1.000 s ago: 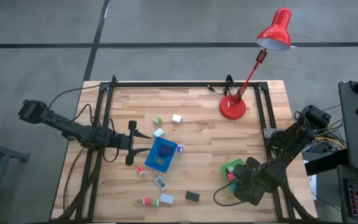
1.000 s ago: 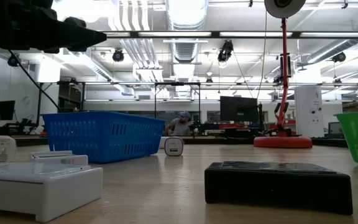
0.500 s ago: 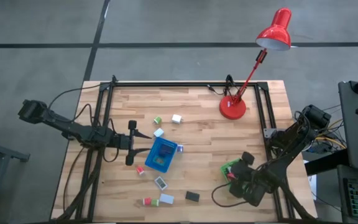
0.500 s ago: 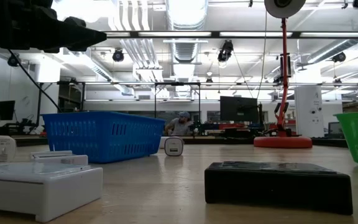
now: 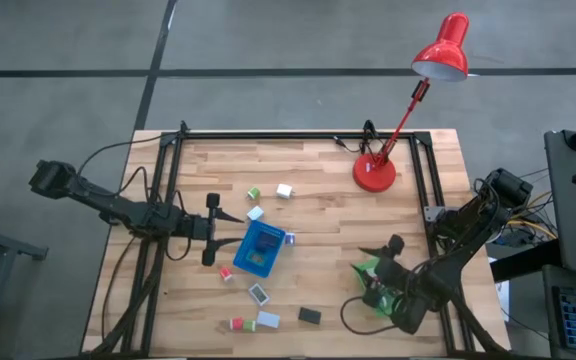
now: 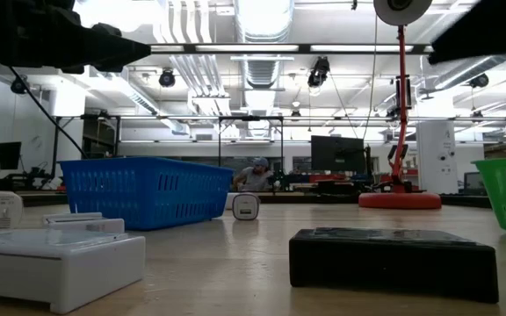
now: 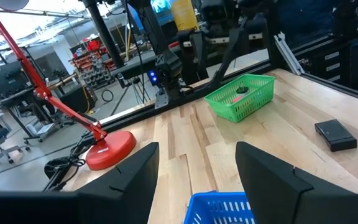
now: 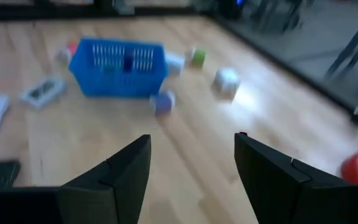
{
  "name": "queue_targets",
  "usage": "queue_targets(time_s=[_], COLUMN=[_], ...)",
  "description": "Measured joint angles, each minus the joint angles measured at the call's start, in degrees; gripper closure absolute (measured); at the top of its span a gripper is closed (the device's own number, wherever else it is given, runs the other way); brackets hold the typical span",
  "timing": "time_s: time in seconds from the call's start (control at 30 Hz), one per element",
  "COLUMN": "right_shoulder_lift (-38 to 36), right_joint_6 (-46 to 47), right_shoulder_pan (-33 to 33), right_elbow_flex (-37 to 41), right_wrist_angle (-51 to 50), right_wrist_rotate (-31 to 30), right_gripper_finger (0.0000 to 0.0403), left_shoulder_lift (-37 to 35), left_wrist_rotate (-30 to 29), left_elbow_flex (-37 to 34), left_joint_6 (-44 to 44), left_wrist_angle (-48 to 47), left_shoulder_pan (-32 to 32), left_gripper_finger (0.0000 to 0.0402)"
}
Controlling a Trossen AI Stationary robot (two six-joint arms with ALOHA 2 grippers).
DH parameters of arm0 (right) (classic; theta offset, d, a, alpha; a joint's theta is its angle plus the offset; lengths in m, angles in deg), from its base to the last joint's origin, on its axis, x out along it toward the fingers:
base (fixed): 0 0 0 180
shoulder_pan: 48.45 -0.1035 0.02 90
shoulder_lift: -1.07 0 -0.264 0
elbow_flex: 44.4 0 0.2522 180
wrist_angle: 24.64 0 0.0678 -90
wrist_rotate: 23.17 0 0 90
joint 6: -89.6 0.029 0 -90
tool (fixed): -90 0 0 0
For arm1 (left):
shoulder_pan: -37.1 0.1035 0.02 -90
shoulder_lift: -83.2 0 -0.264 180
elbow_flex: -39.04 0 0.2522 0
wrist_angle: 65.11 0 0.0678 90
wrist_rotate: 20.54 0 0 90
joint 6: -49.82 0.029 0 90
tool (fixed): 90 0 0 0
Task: Pick & Place Office items
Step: Put the top white charger adapter into the green bin
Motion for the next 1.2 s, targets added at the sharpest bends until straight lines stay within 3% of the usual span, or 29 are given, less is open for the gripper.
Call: queue_targets(time_s=[0.3,0.43,0.53,0.63,0.73,0.87,0.97,1.1,1.2], right_shoulder_lift=[0.09,0.09,0.71,2.35,4.33,8.24,10.44,11.02,10.95], right_joint_6=[-11.64,-12.47,-13.08,-18.33,-30.38,-53.59,-65.58,-69.52,-69.84], right_shoulder_pan=[0.63,1.73,3.42,5.98,9.57,15.17,18.63,23.25,26.62], right_elbow_flex=[0.07,0.44,1.26,2.29,3.42,4.6,4.62,4.62,4.64], right_wrist_angle=[6.28,6.97,9.05,14.96,28.61,54.76,69.59,74.93,74.84], right_wrist_rotate=[-13.08,-14.6,-12.39,-6.6,0.5,15.97,28.45,42.99,48.54], right_gripper_finger=[0.0177,0.0177,0.0177,0.0177,0.0177,0.0177,0.0177,0.0177,0.0177], left_shoulder_lift=[0.0,0.0,0.0,0.02,0.0,0.0,0.02,0.0,0.02], left_wrist_rotate=[0.02,0.02,0.02,0.0,0.01,0.0,0.02,0.11,0.11], left_elbow_flex=[0.0,0.0,0.0,0.0,0.0,0.0,0.0,0.0,0.0], left_joint_6=[-2.39,-5.2,-6.74,-6.88,-6.84,-6.8,-6.72,-6.91,-7.26], left_wrist_angle=[-1.28,-2.71,-4.35,-4.95,-4.79,-4.79,-4.82,-5.5,-6.43], left_shoulder_pan=[0.0,0.0,-0.02,-0.04,-0.04,-0.04,-0.04,-0.04,-0.03], left_gripper_finger=[0.0181,0.0181,0.0181,0.0181,0.0181,0.0181,0.0181,0.0181,0.0181])
